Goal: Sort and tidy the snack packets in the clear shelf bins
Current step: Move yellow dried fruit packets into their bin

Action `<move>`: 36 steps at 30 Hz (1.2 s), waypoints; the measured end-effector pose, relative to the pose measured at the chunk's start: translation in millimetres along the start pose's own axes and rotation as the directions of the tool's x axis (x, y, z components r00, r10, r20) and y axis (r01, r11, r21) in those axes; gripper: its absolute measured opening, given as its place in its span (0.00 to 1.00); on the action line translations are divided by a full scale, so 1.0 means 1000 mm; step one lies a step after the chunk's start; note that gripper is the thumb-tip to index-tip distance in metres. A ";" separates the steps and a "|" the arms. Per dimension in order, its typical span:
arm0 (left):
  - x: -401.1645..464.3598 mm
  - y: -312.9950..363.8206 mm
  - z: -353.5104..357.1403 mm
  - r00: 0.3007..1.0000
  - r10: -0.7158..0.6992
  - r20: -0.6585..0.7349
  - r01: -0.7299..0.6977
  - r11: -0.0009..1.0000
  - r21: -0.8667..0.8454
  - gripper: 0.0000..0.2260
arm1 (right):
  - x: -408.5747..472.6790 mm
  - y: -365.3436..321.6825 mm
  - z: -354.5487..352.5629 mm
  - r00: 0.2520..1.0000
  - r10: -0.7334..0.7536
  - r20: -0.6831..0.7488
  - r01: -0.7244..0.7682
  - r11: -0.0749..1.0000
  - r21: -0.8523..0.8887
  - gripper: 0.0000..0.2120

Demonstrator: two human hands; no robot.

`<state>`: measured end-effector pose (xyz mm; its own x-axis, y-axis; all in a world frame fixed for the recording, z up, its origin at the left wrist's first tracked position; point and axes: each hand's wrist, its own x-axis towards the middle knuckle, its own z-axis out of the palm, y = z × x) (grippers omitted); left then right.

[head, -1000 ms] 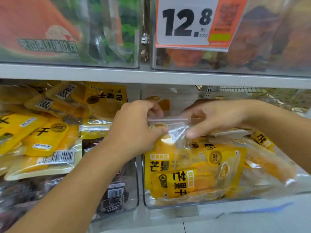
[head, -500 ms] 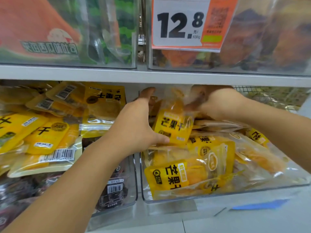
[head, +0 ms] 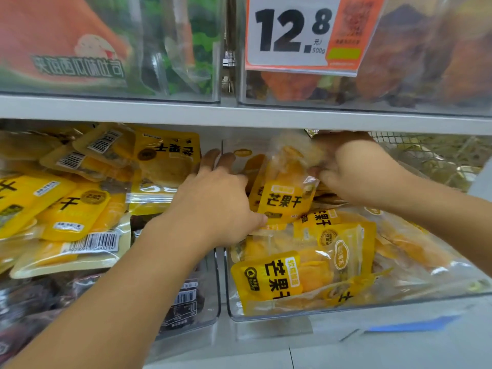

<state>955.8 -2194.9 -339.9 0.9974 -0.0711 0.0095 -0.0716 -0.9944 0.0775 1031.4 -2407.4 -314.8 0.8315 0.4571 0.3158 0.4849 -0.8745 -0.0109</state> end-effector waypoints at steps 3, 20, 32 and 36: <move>0.004 -0.001 0.000 0.999 -0.028 0.042 0.032 0.996 -0.082 0.44 | -0.006 -0.013 -0.012 0.994 -0.097 0.058 0.096 0.995 0.020 0.05; 0.017 -0.009 -0.004 0.988 -0.103 0.113 0.121 0.979 -0.165 0.56 | -0.028 0.015 -0.017 0.845 -0.488 0.217 0.511 0.857 -0.064 0.20; 0.020 -0.002 -0.003 0.993 -0.077 0.095 0.090 0.986 -0.142 0.36 | -0.003 -0.014 -0.007 0.920 -0.268 0.284 0.257 0.963 0.077 0.12; 0.019 -0.004 0.002 0.995 -0.095 0.028 0.099 0.966 -0.238 0.36 | 0.003 -0.009 0.000 0.988 -0.155 -0.005 0.152 0.966 0.210 0.25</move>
<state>974.7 -2192.2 -341.7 0.9994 0.0219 -0.0258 0.0289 -0.9492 0.3132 1029.8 -2397.6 -313.5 0.7450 0.5861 0.3185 0.6518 -0.7410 -0.1613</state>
